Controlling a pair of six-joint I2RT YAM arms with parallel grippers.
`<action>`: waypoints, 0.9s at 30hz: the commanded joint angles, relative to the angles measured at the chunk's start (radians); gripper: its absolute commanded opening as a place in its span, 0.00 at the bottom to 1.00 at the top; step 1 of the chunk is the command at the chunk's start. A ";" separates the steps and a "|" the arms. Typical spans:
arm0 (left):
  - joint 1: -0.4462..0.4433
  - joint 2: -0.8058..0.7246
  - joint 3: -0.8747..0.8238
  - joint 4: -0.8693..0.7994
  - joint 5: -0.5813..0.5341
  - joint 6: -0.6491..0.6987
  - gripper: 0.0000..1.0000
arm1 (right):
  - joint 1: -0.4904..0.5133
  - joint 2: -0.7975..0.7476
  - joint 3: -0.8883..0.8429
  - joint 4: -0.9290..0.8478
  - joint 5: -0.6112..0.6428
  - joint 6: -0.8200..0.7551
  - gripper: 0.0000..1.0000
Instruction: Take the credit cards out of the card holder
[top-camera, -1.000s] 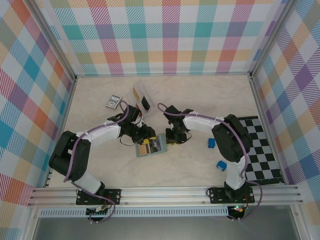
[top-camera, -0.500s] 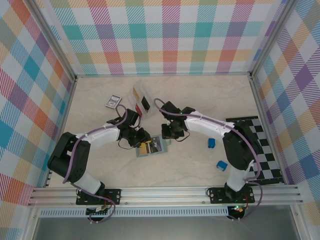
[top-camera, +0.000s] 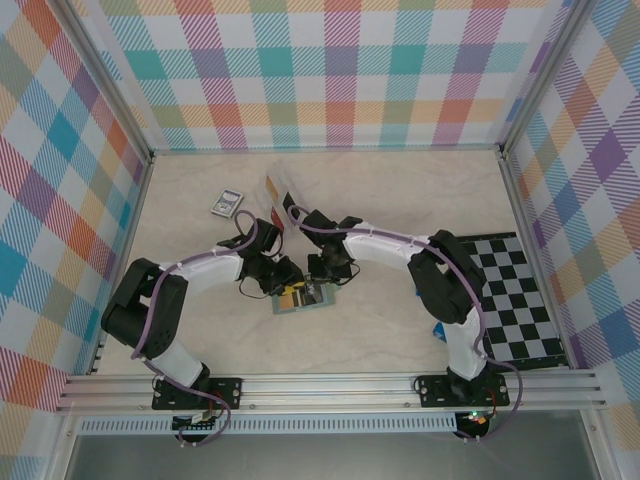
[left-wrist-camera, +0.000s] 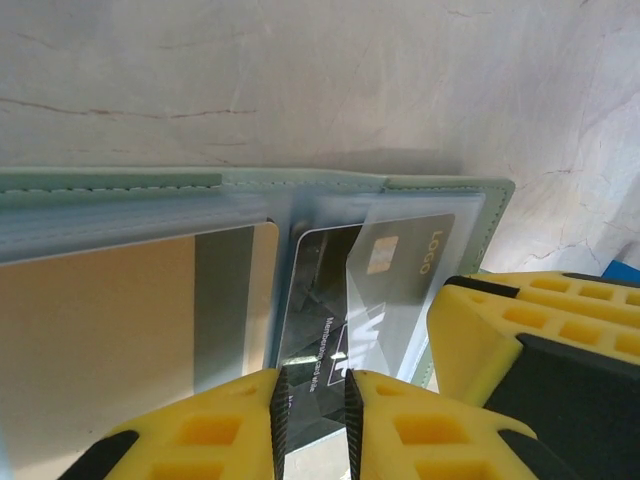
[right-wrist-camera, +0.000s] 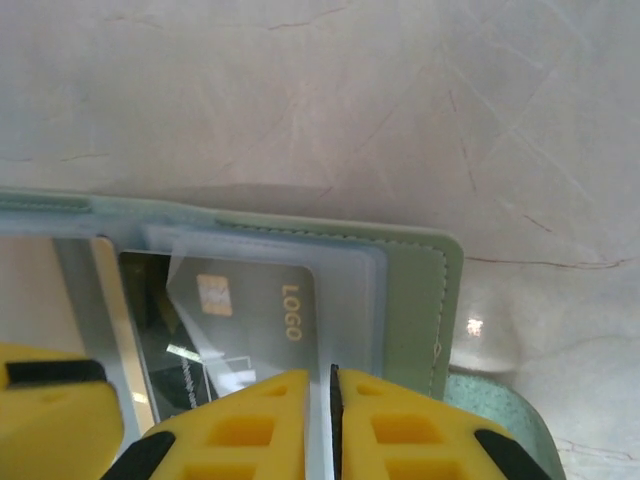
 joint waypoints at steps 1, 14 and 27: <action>0.009 0.021 -0.010 -0.004 0.009 -0.011 0.24 | -0.009 0.017 0.012 -0.027 -0.009 0.029 0.15; 0.009 0.064 -0.001 0.017 0.060 0.001 0.25 | -0.014 0.075 0.010 -0.036 -0.043 0.026 0.14; 0.009 0.068 0.010 0.018 0.095 0.026 0.26 | -0.015 0.091 -0.014 -0.025 -0.070 0.032 0.14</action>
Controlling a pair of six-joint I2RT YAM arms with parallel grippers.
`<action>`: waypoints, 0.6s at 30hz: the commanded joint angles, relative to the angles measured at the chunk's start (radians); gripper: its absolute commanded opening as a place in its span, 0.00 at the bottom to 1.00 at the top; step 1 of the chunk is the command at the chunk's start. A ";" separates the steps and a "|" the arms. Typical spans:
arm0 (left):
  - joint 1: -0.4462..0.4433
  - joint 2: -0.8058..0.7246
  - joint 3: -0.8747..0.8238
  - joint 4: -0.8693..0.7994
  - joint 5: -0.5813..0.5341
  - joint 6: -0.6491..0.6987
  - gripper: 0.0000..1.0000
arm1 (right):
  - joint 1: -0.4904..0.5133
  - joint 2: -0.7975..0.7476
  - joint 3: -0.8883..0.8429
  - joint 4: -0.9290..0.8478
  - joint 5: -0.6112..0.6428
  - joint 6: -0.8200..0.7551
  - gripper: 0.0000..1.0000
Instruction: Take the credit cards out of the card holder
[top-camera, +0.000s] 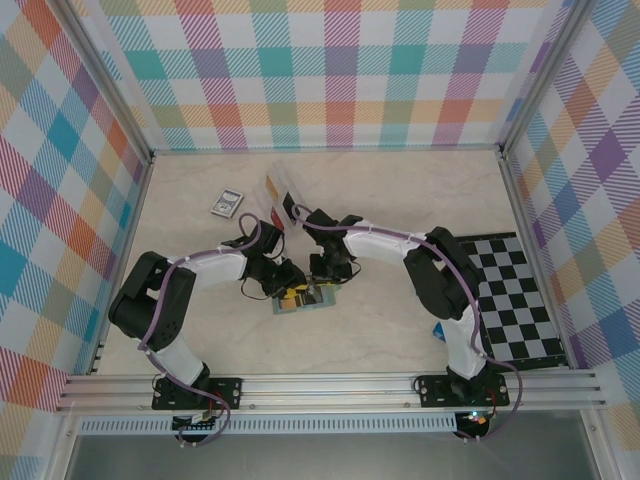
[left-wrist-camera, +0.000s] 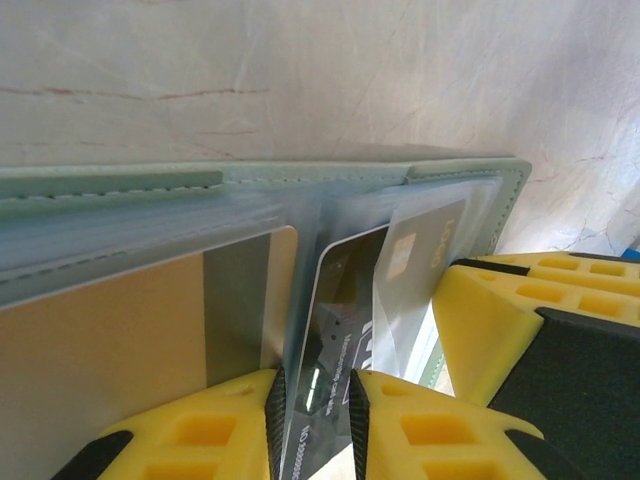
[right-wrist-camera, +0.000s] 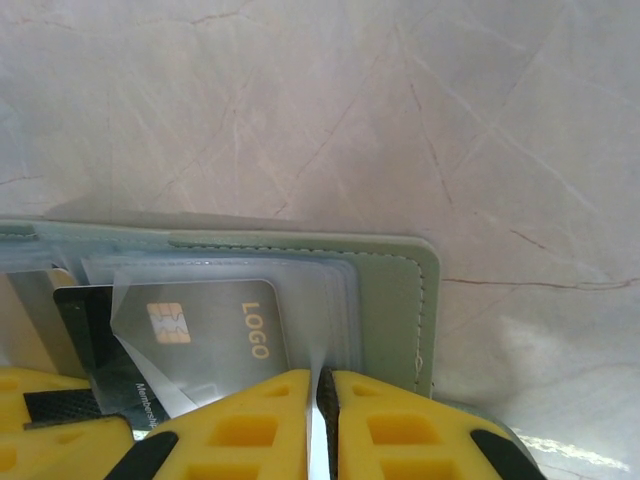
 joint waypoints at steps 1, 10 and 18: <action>0.007 0.011 0.009 -0.004 0.035 0.017 0.26 | 0.003 0.054 -0.025 -0.019 -0.016 0.012 0.14; 0.007 -0.014 0.012 0.049 0.079 0.059 0.24 | 0.003 0.057 -0.039 -0.016 -0.023 0.019 0.14; 0.008 -0.014 0.001 0.043 0.064 0.066 0.14 | 0.002 0.051 -0.047 -0.010 -0.021 0.035 0.14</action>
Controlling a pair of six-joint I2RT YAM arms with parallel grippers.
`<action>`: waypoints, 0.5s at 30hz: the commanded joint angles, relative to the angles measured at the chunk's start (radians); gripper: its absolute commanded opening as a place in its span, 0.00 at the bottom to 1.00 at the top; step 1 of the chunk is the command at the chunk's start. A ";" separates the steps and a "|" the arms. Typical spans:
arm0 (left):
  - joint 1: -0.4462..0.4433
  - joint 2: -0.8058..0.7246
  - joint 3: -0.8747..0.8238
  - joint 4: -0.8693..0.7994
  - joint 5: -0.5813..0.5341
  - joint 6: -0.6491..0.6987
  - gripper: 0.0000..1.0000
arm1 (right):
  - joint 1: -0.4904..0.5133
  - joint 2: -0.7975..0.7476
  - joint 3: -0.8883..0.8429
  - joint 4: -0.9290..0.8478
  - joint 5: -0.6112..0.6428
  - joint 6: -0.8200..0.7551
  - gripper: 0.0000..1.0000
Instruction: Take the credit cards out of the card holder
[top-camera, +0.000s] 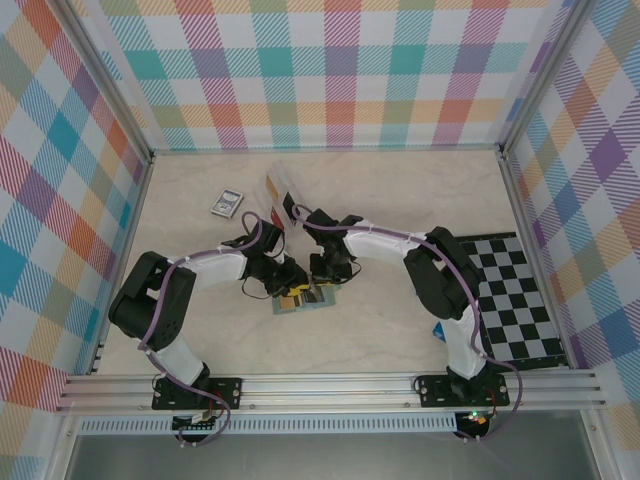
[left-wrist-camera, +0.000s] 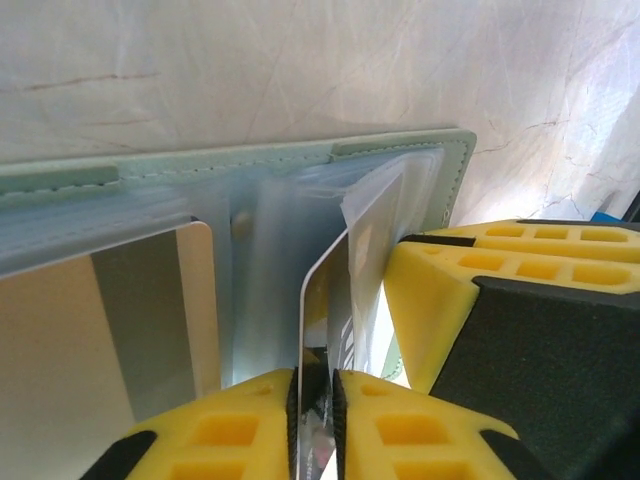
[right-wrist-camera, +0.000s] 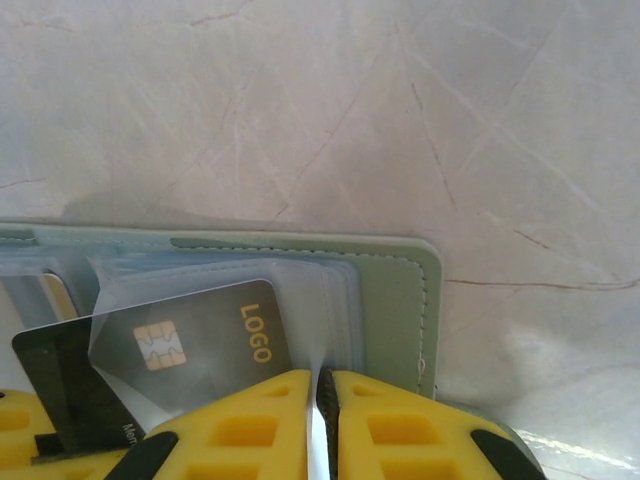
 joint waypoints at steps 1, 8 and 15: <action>0.008 -0.017 -0.001 0.006 0.012 0.020 0.13 | 0.003 0.048 -0.041 -0.021 -0.012 0.026 0.14; 0.026 -0.076 -0.009 -0.119 -0.032 0.077 0.04 | -0.015 0.016 -0.078 0.014 -0.020 0.036 0.15; 0.083 -0.233 -0.011 -0.261 -0.057 0.145 0.01 | -0.028 -0.109 -0.102 0.133 -0.085 -0.010 0.21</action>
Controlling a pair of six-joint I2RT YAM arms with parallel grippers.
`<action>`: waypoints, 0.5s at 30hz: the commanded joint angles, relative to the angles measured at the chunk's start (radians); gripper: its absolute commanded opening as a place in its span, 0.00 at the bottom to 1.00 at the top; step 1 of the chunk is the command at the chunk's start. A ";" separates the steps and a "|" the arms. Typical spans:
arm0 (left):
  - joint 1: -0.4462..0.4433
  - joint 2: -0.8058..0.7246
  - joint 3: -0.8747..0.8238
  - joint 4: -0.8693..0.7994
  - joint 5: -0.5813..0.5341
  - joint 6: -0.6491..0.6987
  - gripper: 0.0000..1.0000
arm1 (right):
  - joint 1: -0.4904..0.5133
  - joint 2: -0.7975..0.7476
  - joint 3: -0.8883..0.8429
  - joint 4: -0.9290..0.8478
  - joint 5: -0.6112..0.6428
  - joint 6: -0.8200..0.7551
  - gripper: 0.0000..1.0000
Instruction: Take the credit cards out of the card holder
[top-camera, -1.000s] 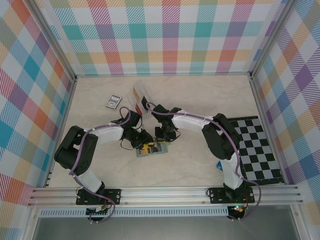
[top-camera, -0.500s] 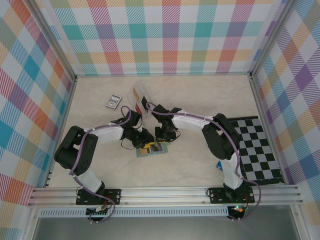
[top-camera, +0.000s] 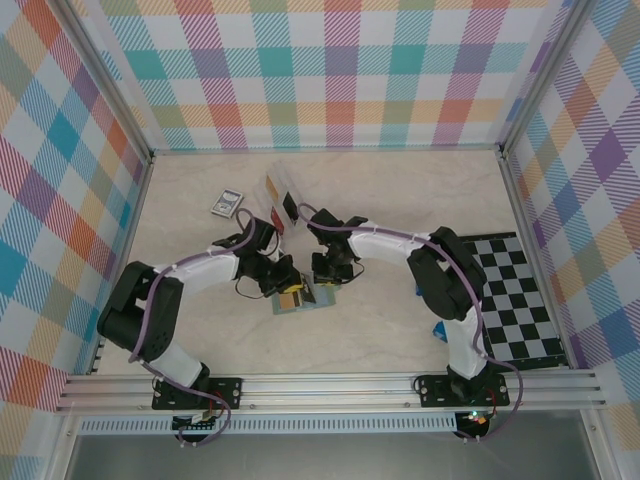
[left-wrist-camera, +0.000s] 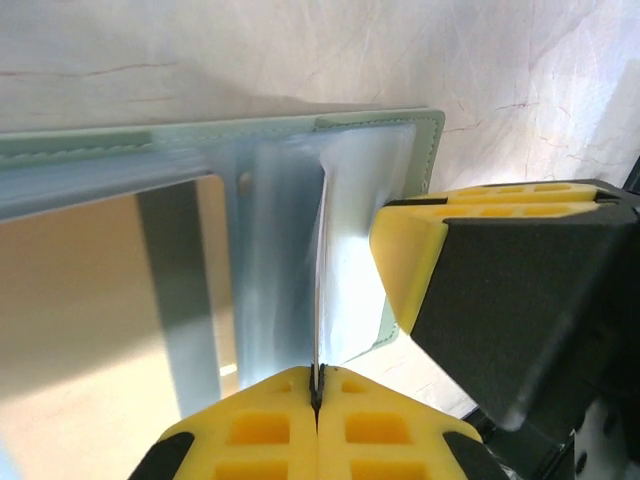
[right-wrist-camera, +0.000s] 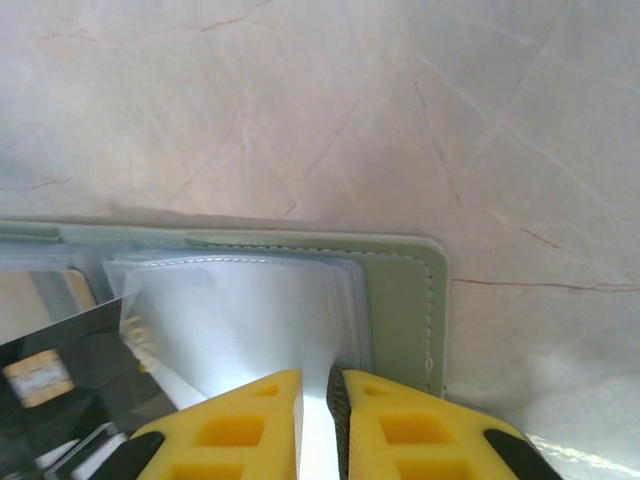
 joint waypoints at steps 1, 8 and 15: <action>0.050 -0.106 0.001 -0.125 -0.019 0.065 0.01 | -0.008 -0.083 -0.029 0.054 -0.043 -0.029 0.23; 0.172 -0.238 0.081 -0.143 0.092 0.074 0.01 | -0.022 -0.276 -0.106 0.204 -0.145 0.030 0.41; 0.202 -0.275 0.100 0.097 0.238 -0.127 0.01 | -0.078 -0.381 -0.232 0.520 -0.352 0.255 0.67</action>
